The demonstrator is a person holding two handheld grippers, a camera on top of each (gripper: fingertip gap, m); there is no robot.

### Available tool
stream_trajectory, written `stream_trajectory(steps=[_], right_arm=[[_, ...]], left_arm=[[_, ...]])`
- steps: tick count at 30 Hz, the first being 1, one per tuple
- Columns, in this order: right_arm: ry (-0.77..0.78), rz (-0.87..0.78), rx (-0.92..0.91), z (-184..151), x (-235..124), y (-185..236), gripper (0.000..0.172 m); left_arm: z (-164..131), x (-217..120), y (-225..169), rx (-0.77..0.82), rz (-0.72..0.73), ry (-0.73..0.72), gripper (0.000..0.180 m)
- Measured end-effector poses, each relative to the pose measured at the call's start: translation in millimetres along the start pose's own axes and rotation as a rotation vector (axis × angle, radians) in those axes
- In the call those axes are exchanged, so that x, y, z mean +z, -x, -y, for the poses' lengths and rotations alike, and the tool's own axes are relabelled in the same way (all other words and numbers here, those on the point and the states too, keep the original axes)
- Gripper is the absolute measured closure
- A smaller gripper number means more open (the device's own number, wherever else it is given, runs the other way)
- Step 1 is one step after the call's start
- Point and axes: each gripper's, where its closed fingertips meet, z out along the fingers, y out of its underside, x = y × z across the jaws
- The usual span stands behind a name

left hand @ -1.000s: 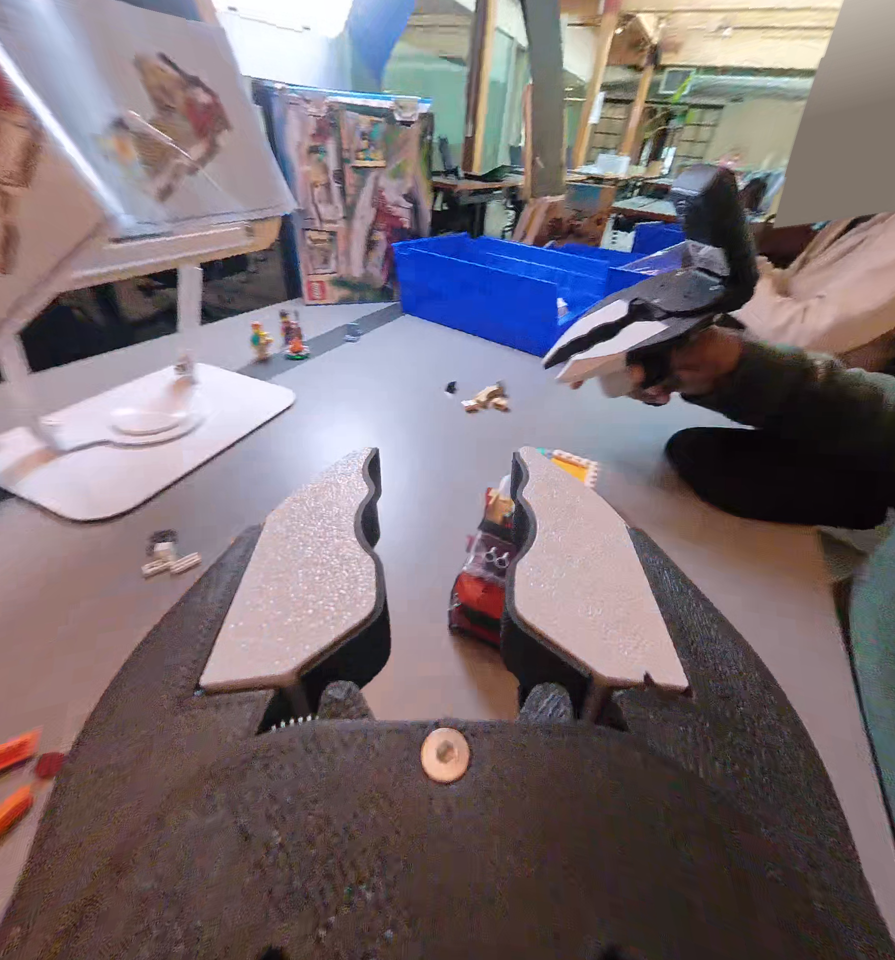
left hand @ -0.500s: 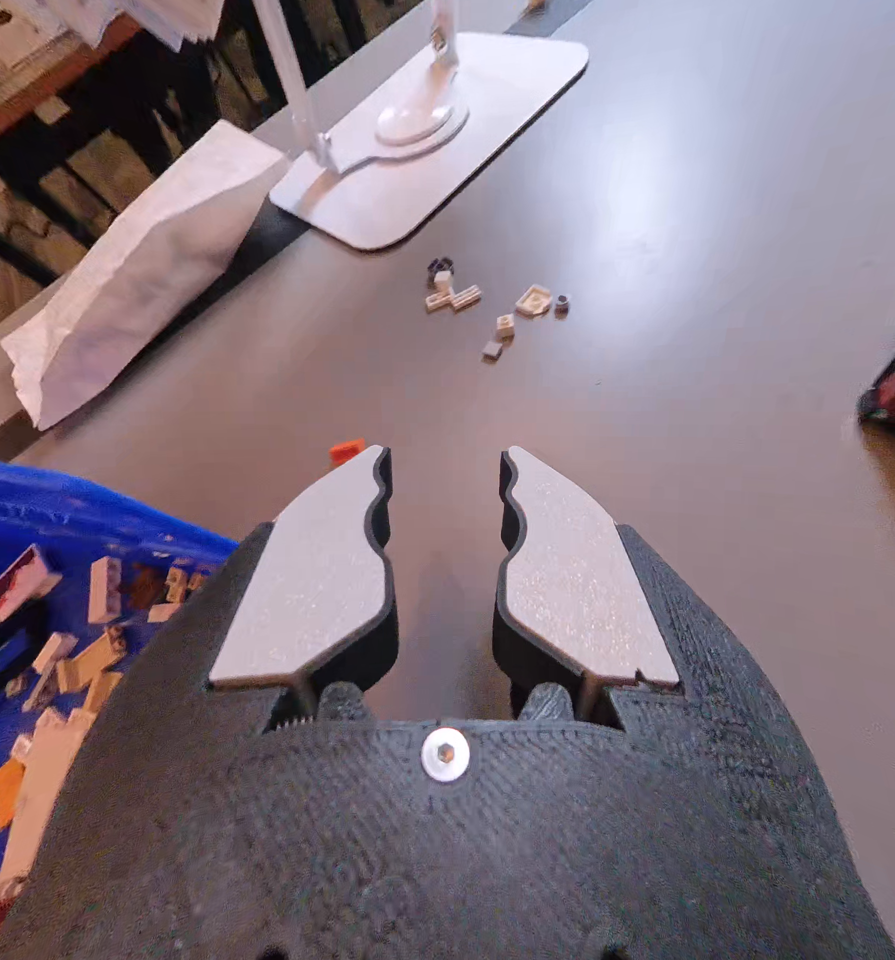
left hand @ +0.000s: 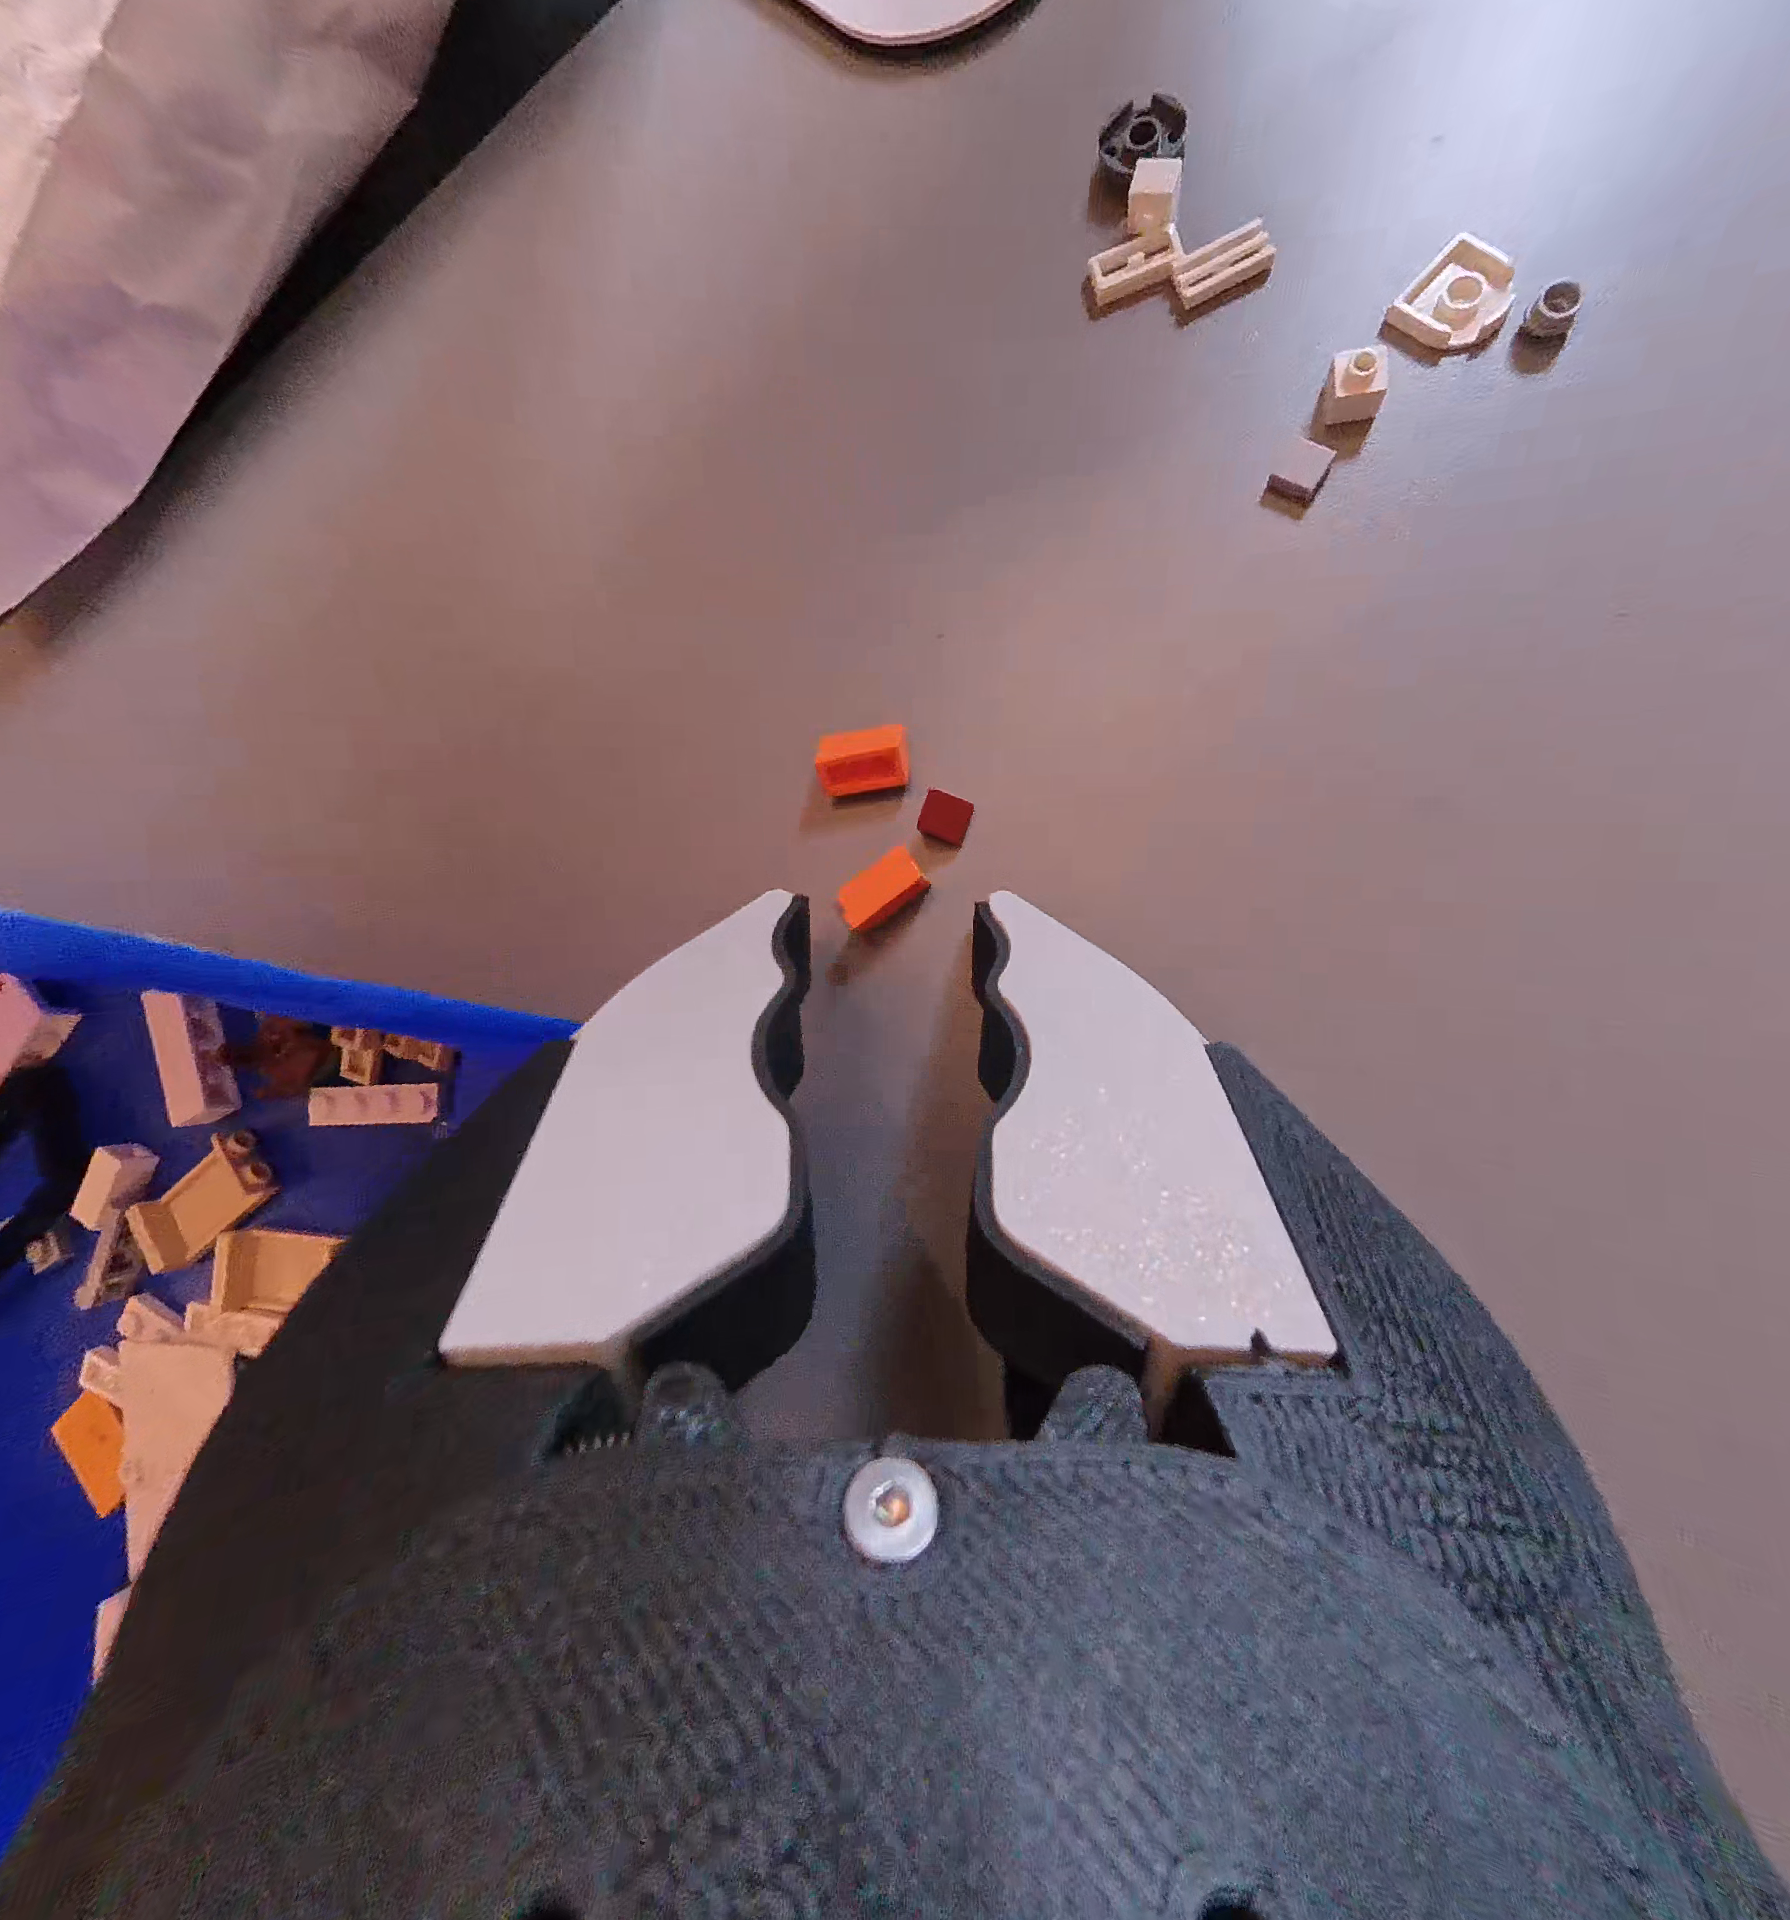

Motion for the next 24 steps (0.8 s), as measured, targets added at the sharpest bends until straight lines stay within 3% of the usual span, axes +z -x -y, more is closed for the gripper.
stream_trajectory(steps=[5,7,12,15,18,20,22,24], right_arm=[[0.003,0.008,0.011,-2,-2,-1,0.152],[0.004,0.009,0.014,-3,-3,0,0.152],[0.002,0.001,0.012,-3,-5,0,0.152],[0.002,-0.005,0.01,-3,-5,-1,0.152],[-0.001,-0.007,0.009,-1,-5,0,0.152],[-0.001,-0.003,0.009,-1,-4,1,0.152],[0.001,0.003,0.007,0,-2,2,0.152],[0.003,0.001,-0.001,0,-2,4,0.152]], left_arm=[[0,3,-4,-0.034,-0.11,0.023,0.162],[-3,3,-3,-0.012,-0.116,0.051,0.176],[-5,-1,-7,0.07,-0.1,0.031,0.176],[4,-21,-6,0.1,-0.047,-0.037,0.177],[23,-62,32,0.062,0.143,-0.148,0.177],[19,-80,66,0.005,0.255,-0.132,0.176],[0,-77,83,-0.056,0.257,-0.048,0.173],[-11,-68,94,-0.086,0.267,-0.014,0.147]])
